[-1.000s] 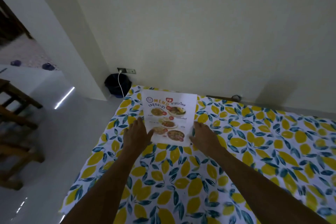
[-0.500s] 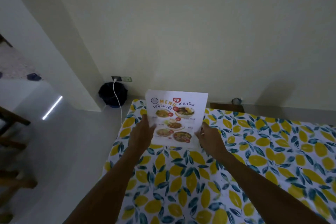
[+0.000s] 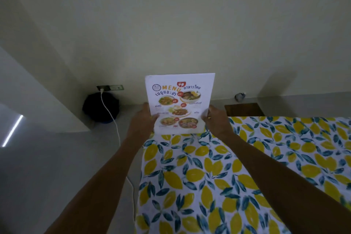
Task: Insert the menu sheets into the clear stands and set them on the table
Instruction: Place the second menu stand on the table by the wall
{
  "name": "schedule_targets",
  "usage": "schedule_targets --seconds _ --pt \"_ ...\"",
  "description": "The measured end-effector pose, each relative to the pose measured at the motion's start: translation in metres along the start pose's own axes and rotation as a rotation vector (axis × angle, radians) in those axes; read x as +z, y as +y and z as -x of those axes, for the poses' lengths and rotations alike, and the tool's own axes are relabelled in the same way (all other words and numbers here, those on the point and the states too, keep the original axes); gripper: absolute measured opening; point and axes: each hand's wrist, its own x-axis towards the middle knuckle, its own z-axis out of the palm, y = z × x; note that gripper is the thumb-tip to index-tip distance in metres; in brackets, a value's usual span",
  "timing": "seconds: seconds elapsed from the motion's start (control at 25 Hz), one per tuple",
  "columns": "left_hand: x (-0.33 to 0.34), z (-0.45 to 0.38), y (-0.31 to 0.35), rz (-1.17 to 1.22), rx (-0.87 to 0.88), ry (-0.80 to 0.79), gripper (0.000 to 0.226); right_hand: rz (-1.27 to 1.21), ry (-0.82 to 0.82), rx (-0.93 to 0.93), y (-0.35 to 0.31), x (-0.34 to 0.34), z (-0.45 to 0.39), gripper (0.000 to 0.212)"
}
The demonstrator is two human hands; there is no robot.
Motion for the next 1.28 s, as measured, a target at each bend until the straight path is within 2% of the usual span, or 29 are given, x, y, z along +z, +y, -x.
schedule_targets --seconds 0.24,0.52,0.84,1.0,1.12,1.28 --pt "0.004 -0.015 -0.029 -0.034 -0.001 -0.054 0.041 0.027 -0.023 0.063 -0.004 0.028 -0.01 0.028" --pt "0.005 -0.023 -0.027 -0.036 0.011 -0.054 0.036 0.077 -0.043 0.116 -0.009 0.03 -0.012 0.028" --pt "0.005 -0.012 -0.022 0.09 -0.041 -0.043 0.047 -0.102 -0.085 0.279 -0.016 0.028 -0.01 0.029" --pt "0.0 0.0 -0.017 0.055 -0.087 -0.09 0.063 -0.189 -0.089 0.312 -0.014 0.017 -0.005 0.033" --pt "-0.004 0.014 -0.013 -0.071 -0.179 -0.119 0.081 -0.237 -0.07 0.333 -0.007 -0.004 0.006 0.035" --pt "-0.009 0.044 0.028 -0.155 -0.195 -0.063 0.072 -0.228 -0.07 0.28 0.008 -0.056 0.028 0.034"
